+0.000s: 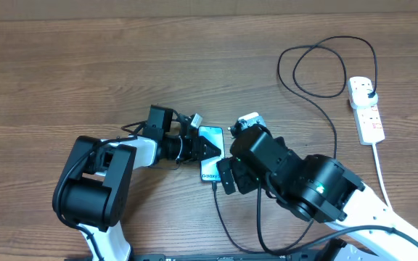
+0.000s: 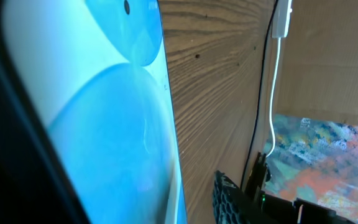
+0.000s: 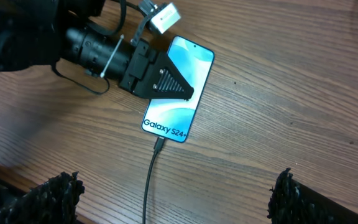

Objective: Plug charger to phone and switch on socket

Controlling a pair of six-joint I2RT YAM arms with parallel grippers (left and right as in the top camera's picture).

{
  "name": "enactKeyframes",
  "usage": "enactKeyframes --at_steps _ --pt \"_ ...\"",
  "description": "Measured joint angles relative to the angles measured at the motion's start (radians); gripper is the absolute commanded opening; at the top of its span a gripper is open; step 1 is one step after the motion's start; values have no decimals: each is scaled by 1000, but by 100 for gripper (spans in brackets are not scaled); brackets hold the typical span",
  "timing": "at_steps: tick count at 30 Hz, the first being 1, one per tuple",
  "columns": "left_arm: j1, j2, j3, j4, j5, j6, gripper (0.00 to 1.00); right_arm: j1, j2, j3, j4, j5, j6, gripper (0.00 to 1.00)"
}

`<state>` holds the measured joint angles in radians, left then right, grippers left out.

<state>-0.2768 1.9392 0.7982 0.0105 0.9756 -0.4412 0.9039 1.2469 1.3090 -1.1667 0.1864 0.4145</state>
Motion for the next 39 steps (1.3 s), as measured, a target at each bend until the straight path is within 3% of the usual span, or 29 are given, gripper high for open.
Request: enactKeyframes --at_steps 11,21,26,30,39 --pt "-2 -24 29 -128 -42 -20 53 0 5 0 38 -3 1 100" --pt "-26 -49 140 -377 -178 -66 64 0 5 0 40 -4 1 100" --pt "-46 -60 156 -400 -233 -114 67 0 5 0 40 -4 1 100" --pt "-48 -66 160 -404 -248 -143 77 0 5 0 46 -4 1 100" --pt "-51 -93 180 -467 -355 -162 86 0 7 0 61 -3 1 100"
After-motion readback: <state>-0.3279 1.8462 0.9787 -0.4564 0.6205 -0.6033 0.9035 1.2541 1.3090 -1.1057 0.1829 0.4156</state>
